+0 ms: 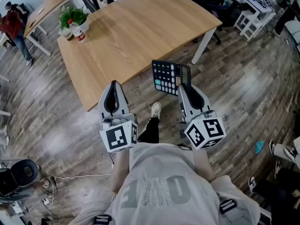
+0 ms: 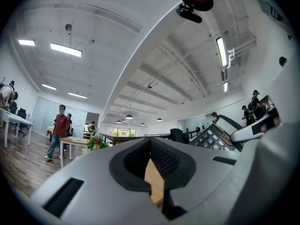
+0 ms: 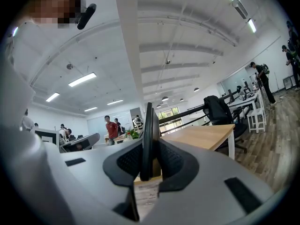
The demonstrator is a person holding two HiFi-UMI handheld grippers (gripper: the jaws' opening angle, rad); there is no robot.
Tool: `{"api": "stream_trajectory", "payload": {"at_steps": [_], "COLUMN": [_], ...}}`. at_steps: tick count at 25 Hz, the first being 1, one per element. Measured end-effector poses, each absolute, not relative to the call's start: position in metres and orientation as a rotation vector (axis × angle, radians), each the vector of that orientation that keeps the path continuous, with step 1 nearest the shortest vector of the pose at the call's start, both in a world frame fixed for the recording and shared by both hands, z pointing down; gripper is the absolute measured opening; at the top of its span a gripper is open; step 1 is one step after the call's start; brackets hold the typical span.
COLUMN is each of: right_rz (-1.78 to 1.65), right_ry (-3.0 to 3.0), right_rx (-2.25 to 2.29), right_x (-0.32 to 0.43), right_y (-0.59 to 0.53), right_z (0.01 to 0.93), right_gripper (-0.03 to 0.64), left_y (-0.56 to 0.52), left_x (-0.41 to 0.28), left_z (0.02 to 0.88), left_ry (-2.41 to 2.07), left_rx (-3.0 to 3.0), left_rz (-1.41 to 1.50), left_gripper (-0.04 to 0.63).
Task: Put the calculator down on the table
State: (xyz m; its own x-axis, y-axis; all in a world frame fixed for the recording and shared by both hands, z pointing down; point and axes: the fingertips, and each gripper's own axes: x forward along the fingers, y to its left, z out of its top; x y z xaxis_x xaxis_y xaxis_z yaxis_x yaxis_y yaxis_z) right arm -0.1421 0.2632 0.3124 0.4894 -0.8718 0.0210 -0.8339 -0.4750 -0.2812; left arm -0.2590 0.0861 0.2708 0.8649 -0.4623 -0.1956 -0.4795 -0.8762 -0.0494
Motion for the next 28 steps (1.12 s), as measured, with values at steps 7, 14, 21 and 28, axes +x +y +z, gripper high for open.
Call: {"api": "stream_trajectory", "payload": {"at_steps": [7, 14, 21, 28], "right_rz": [-0.246, -0.206, -0.196, -0.233], "right_ry": [1.412, 1.364, 1.373, 1.463], "right_rx": [-2.509, -2.502, -2.538, -2.513], "right_x": [-0.055, 0.048, 0.128, 0.158], "right_y": [0.213, 0.151, 0.118, 0.085], "right_z": [0.301, 0.271, 0.257, 0.257], "right_gripper": [0.077, 0.076, 0.076, 0.077], "left_y": [0.029, -0.042, -0.082, -0.105], "left_x": [-0.170, -0.058, 0.015, 0.033], "left_z": [0.253, 0.216, 0.206, 0.217], "left_ry": [0.715, 0.670, 0.687, 0.765], "left_rx": [-2.943, -2.893, -2.917, -2.950], "left_rz": [0.266, 0.296, 0.354, 0.319], "left_gripper": [0.009, 0.009, 0.009, 0.009]}}
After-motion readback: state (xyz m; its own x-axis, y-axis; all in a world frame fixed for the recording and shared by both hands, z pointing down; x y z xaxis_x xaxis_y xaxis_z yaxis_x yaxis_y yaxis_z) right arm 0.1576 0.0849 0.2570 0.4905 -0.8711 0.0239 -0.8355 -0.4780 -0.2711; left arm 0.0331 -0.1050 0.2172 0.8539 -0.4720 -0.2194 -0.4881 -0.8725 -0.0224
